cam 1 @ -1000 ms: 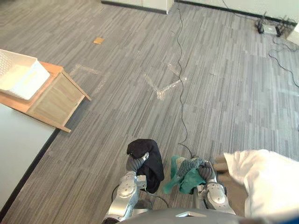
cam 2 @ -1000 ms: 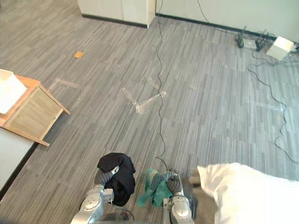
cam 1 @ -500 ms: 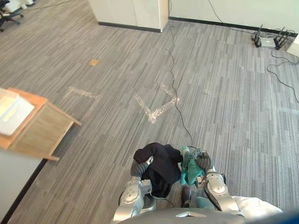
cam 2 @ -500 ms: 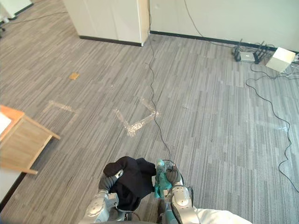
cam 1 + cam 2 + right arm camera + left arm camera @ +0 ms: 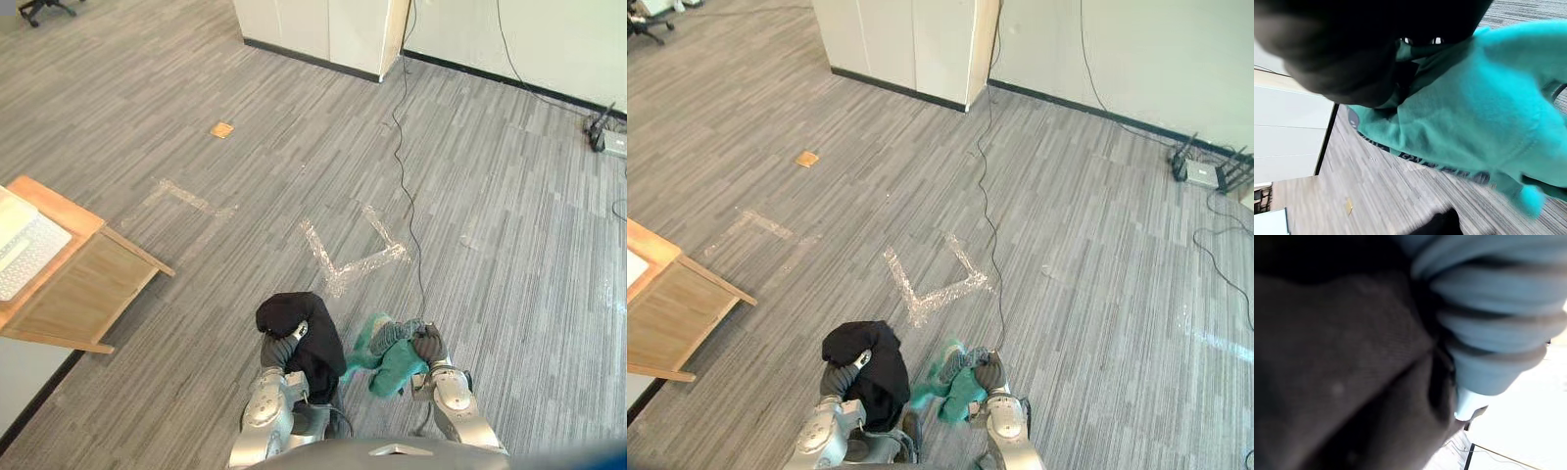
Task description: Tidy the bed and pick cloth on bed and put in laundry
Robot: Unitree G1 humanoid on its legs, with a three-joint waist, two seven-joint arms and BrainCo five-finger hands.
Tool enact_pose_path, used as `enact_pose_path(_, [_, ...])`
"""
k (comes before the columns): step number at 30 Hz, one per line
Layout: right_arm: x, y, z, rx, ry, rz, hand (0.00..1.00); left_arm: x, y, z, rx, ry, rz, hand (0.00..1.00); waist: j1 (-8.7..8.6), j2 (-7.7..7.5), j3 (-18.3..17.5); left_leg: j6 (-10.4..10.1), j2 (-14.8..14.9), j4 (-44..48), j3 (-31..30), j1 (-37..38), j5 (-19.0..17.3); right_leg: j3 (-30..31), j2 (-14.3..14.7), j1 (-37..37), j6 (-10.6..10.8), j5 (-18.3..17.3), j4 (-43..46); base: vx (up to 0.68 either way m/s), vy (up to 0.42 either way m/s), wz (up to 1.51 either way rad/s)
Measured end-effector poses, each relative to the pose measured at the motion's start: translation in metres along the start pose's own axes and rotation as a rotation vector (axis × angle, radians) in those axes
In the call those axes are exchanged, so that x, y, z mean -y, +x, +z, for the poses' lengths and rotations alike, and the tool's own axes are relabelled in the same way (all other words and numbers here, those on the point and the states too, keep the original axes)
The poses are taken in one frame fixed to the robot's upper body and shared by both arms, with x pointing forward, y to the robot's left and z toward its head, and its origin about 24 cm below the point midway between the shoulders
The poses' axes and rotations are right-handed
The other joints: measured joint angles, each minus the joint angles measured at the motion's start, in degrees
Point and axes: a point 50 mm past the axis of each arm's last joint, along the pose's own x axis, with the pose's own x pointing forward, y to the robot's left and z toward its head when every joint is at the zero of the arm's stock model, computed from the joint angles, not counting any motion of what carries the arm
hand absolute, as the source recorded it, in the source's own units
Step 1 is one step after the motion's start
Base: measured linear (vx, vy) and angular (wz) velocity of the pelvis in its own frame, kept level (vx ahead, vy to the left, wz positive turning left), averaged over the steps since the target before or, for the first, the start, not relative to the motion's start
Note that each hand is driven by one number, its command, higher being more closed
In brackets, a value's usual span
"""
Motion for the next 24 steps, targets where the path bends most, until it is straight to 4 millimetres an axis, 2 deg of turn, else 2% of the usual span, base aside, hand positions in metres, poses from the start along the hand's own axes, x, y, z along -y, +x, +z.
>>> enact_pose_path(1, [0.004,-0.001,-0.001,-0.003,0.002,-0.014,1.0,-0.004,-0.001,-0.001,-0.009,0.016,0.003,1.0,-1.26,0.18,0.0,0.5,-0.1,-0.1,-2.7,2.5,-0.9,-3.5,-2.3,-2.1,-3.3,-1.4,6.5,0.45,0.015,1.08])
enact_pose_path(2, [0.007,-0.002,0.0,0.004,0.014,-0.029,1.0,-0.004,0.001,0.002,0.001,0.026,-0.001,1.0,-1.51,0.23,-0.1,0.5,0.1,-1.5,-5.3,4.8,-0.9,-5.9,-3.9,-4.5,-6.1,-3.0,8.4,0.45,0.001,1.04])
enact_pose_path(3, [0.008,-0.002,0.002,0.013,0.018,-0.036,1.0,-0.004,0.002,0.004,0.007,0.028,-0.004,1.0,-1.66,0.25,-0.1,0.5,0.4,-2.0,-6.4,5.5,-0.9,-6.5,-4.2,-5.9,-7.2,-3.6,8.1,0.43,-0.047,0.96])
enact_pose_path(4, [0.01,-0.001,0.007,0.035,0.023,-0.046,1.0,-0.003,0.004,0.006,0.017,0.028,-0.008,1.0,-2.05,0.62,0.1,0.5,1.5,-2.4,-8.8,6.5,-0.9,-7.1,-3.6,-9.0,-9.3,-4.9,5.3,0.41,-0.111,0.99])
enact_pose_path(5, [0.01,-0.001,0.013,0.059,0.027,-0.047,1.0,-0.002,0.004,0.008,0.022,0.028,-0.01,1.0,-2.86,1.41,0.6,0.3,2.9,-2.4,-10.9,7.2,-0.9,-6.7,-2.0,-11.6,-9.6,-6.3,0.3,0.49,-0.17,1.04])
enact_pose_path(7, [0.01,0.0,0.02,0.089,0.031,-0.047,1.0,-0.001,0.004,0.007,0.021,0.025,-0.014,1.0,-3.29,2.66,1.2,-2.2,5.4,-2.3,-11.9,8.7,-1.6,-5.2,0.9,-14.1,-9.7,-6.3,-8.5,0.39,-0.17,0.67])
enact_pose_path(8, [0.01,0.0,0.025,0.109,0.034,-0.046,1.0,-0.001,0.004,0.007,0.018,0.025,-0.012,1.0,-3.22,3.83,1.5,-6.2,7.5,-2.2,-11.9,10.3,-3.3,-3.0,3.3,-16.4,-8.5,-4.4,-20.3,0.39,-0.196,0.42])
enact_pose_path(9, [0.01,0.0,0.026,0.113,0.035,-0.046,1.0,-0.001,0.004,0.007,0.019,0.025,-0.011,1.0,-3.24,4.03,1.4,-7.9,8.4,-2.1,-11.9,10.8,-4.3,-1.8,4.2,-17.2,-8.7,-2.1,-25.7,0.61,-0.328,0.53])
enact_pose_path(10, [0.01,0.0,0.026,0.115,0.036,-0.046,1.0,-0.002,0.004,0.007,0.021,0.025,-0.011,1.0,-3.22,3.96,1.3,-10.7,9.6,-2.1,-11.9,12.1,-5.9,0.5,5.1,-17.6,-9.0,3.6,-37.0,0.45,-0.27,0.46])
enact_pose_path(11, [0.01,-0.001,0.025,0.111,0.036,-0.046,1.0,-0.002,0.004,0.007,0.019,0.026,-0.009,1.0,-3.23,3.59,1.1,-12.1,10.1,-2.1,-11.9,13.0,-6.8,1.7,5.2,-17.5,-8.9,8.3,-42.4,0.71,-0.447,0.58])
enact_pose_path(12, [0.013,-0.002,0.021,0.094,0.032,-0.056,1.0,-0.002,0.003,0.003,0.001,0.018,-0.004,1.0,-3.67,5.05,1.1,-14.0,13.1,-1.7,-11.7,15.1,-7.9,2.5,7.7,-16.1,-10.5,19.7,-44.5,0.68,-0.415,0.29])
enact_pose_path(13, [0.018,0.002,0.025,0.105,0.026,-0.066,1.0,0.003,0.002,0.0,-0.01,-0.003,-0.005,1.0,-2.97,6.96,1.0,-14.8,15.2,-1.3,-11.3,14.6,-6.6,1.9,9.3,-16.5,-11.7,18.5,-42.6,0.64,-0.397,0.25])
enact_pose_path(14, [0.021,0.004,0.028,0.114,0.034,-0.079,1.0,0.006,0.003,0.003,0.001,-0.009,-0.015,1.0,-3.24,6.83,1.1,-15.0,15.2,-1.2,-11.5,14.2,-4.8,2.5,9.3,-17.5,-11.9,16.3,-39.9,0.47,-0.265,0.29])
enact_pose_path(15, [0.026,0.006,0.031,0.119,0.038,-0.096,1.0,0.01,0.004,0.005,0.007,-0.021,-0.035,1.0,-3.72,6.95,1.0,-14.6,15.9,-2.2,-12.0,15.2,0.5,2.6,9.1,-18.1,-12.6,11.9,-34.8,0.39,-0.217,0.49])
enact_pose_path(18, [0.025,0.006,0.032,0.122,0.033,-0.087,1.0,0.01,0.005,0.004,0.005,-0.045,-0.021,1.0,-4.25,6.81,1.0,-13.4,17.6,4.4,-13.5,12.8,5.8,-0.3,9.3,-14.7,-13.7,8.6,-33.8,0.44,-0.244,0.57])
enact_pose_path(19, [0.022,0.005,0.03,0.119,0.022,-0.071,1.0,0.009,0.006,0.001,-0.009,-0.063,-0.009,1.0,-4.28,6.69,0.9,-11.8,18.0,10.9,-14.5,9.5,9.0,-1.9,9.6,-12.3,-14.0,7.7,-35.2,0.39,-0.259,0.51])
enact_pose_path(21, [0.016,0.001,0.025,0.106,0.015,-0.039,1.0,0.009,0.006,-0.004,-0.039,-0.094,0.0,1.0,-3.96,6.0,0.7,-10.1,18.8,20.6,-13.2,4.7,17.5,-3.0,10.4,-7.3,-14.4,6.1,-39.3,0.39,-0.275,0.33])
enact_pose_path(22, [0.009,0.0,0.025,0.111,0.01,-0.011,1.0,0.003,0.003,-0.01,-0.063,-0.118,0.021,1.0,-3.17,5.96,0.8,-10.4,20.0,28.6,-12.5,1.5,17.5,-2.8,11.6,-3.9,-15.4,5.4,-42.6,0.39,-0.23,-0.03])
enact_pose_path(23, [0.008,-0.001,0.024,0.108,0.008,-0.002,1.0,0.005,0.002,-0.013,-0.078,-0.129,0.015,1.0,-2.45,6.85,0.9,-10.9,19.4,36.6,-13.3,-2.5,9.8,-2.9,12.8,-2.0,-17.1,4.3,-44.0,0.31,-0.142,-0.15])
enact_pose_path(24, [0.007,-0.001,0.024,0.108,0.008,0.003,1.0,0.005,0.001,-0.015,-0.084,-0.135,0.012,1.0,-2.25,6.92,0.9,-11.1,18.8,39.5,-13.4,-4.5,7.0,-2.9,13.1,-1.1,-17.5,3.9,-44.2,0.35,-0.131,-0.2])
